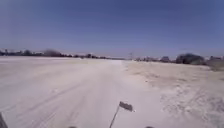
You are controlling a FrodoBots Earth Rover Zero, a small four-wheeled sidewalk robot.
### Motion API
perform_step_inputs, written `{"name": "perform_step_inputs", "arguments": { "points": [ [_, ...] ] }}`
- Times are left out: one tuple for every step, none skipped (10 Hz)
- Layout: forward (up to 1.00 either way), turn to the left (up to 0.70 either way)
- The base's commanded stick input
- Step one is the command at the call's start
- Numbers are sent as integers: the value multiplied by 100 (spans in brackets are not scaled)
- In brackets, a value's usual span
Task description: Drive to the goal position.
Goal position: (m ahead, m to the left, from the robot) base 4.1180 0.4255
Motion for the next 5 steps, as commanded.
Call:
{"name": "perform_step_inputs", "arguments": {
  "points": [
    [70, 0],
    [70, 0],
    [70, 0],
    [70, 0],
    [70, 0]
  ]
}}
